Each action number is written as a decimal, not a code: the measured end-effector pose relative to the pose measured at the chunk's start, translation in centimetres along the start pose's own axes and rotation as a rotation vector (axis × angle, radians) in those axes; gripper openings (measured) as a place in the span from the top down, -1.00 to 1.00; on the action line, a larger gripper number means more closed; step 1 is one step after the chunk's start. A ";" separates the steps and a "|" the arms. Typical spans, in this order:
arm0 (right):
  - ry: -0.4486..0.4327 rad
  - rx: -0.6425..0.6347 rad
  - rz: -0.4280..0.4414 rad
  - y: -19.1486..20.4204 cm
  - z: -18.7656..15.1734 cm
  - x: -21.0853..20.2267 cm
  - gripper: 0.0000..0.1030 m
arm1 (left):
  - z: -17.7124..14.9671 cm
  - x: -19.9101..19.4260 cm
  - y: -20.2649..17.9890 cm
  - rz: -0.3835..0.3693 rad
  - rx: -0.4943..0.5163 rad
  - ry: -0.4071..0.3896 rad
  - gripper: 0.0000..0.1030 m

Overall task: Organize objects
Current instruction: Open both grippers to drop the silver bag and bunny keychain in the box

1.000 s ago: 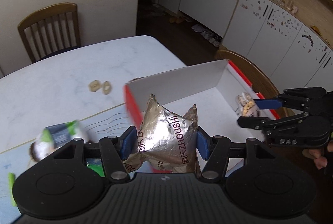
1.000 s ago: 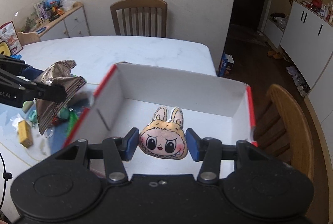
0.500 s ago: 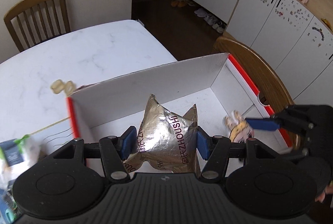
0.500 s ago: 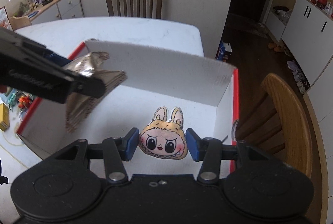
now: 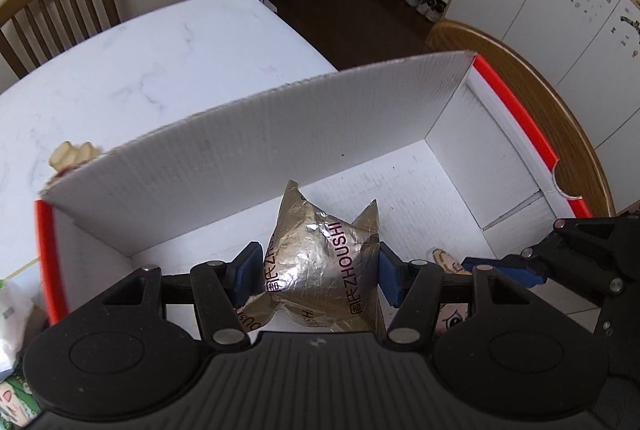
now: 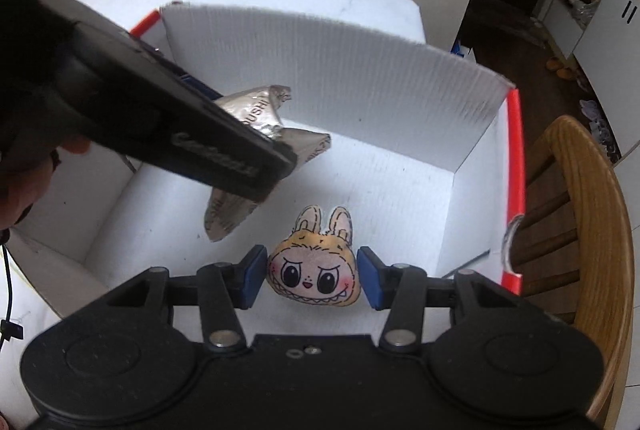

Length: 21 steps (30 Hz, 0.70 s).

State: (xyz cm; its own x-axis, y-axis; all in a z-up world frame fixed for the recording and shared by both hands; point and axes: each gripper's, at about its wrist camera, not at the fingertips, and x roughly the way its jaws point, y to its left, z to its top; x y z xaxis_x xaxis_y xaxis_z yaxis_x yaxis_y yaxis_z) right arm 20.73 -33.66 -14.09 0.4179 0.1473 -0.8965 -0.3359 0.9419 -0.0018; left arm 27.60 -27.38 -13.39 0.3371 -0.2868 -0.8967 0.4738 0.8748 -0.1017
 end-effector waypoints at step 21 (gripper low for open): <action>0.133 0.011 0.011 0.0 -0.3 2.0 0.04 | 0.5 2.6 -0.4 -0.006 -0.014 0.096 -0.22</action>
State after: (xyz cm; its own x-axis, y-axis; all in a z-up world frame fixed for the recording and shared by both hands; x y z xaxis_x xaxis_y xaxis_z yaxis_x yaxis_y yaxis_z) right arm 21.34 -33.48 -15.97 0.2988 0.1169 -0.9471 -0.3301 0.9439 0.0124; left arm 28.75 -28.69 -15.49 0.2549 -0.2538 -0.9331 0.4634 0.8790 -0.1125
